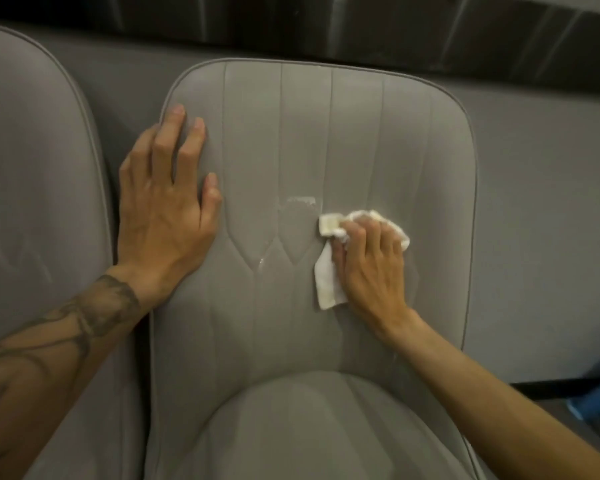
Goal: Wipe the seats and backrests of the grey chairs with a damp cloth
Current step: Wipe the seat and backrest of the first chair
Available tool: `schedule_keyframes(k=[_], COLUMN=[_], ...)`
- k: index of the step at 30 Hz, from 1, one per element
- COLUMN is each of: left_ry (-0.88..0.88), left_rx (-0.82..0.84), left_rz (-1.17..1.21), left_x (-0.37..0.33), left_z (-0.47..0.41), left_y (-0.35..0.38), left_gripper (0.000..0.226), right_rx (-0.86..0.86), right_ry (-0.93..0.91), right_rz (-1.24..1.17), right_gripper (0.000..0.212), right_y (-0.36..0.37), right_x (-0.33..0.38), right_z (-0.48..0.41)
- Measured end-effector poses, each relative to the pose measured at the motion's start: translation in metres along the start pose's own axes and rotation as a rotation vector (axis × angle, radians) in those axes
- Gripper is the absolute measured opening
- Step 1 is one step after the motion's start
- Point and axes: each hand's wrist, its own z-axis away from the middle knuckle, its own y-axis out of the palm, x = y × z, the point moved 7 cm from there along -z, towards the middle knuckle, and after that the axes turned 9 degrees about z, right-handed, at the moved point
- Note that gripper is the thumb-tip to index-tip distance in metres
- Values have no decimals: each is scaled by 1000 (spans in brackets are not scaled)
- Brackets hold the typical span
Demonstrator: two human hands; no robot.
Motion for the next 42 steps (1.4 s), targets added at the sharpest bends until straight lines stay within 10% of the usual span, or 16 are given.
schedule_keyframes(k=[36,42], left_ry=[-8,-2], left_rx=[-19,-16], left_rz=[-38,-47], left_x=[-1,0], left_z=[1,2], left_y=[0,0], left_gripper=[59,59], right_rx=[85,-138], right_ry=[-25,120], right_rz=[20,162], right_gripper=[22,26], right_y=[8,-12], right_x=[14,-35], right_z=[61,-44])
